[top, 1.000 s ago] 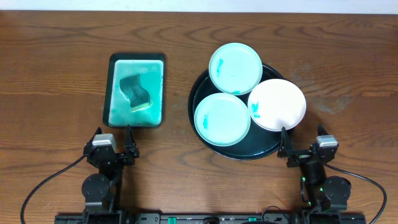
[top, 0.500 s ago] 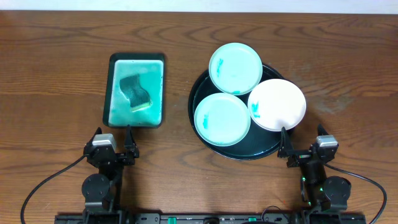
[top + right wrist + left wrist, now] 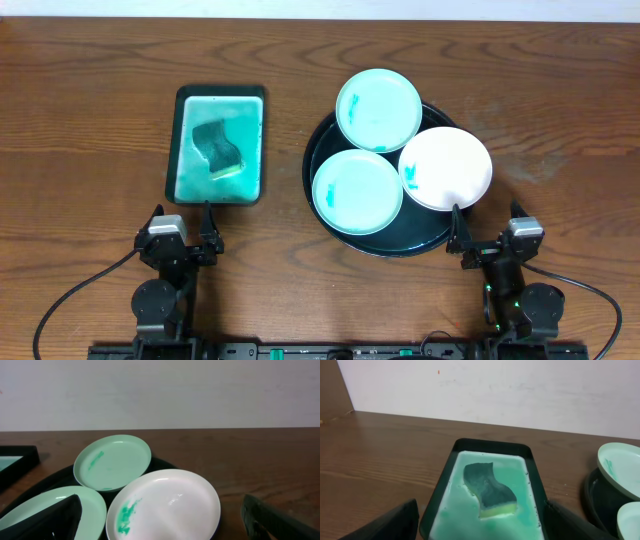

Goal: Clean dirty plates on tray and stack at the side

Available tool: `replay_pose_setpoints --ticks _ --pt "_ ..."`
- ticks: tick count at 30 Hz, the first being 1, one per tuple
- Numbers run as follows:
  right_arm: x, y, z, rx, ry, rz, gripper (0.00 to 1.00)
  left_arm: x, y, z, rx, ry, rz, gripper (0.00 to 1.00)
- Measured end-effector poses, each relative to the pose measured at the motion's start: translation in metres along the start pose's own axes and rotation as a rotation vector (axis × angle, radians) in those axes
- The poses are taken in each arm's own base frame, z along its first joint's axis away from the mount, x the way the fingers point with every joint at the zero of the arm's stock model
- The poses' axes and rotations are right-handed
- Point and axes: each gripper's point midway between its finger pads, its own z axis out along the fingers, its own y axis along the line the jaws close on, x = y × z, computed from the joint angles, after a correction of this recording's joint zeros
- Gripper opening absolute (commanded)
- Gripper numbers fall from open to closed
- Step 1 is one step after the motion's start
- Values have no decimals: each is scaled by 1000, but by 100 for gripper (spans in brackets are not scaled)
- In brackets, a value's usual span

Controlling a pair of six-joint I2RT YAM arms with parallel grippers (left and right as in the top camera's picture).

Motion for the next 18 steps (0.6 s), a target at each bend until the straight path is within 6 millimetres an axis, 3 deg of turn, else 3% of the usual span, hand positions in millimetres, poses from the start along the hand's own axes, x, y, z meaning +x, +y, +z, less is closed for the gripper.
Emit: replay_pose_setpoints --ticks 4,9,14,18 --pt "0 0 0 0 0 0 99 0 -3 0 15 0 -4 80" --pt "0 0 0 0 0 0 99 -10 -35 -3 204 -41 -63 80" --pt "0 0 0 0 1 0 99 -54 -60 -16 357 -225 -56 80" --pt "0 0 0 0 1 0 99 -95 -64 -31 378 -401 -16 80"
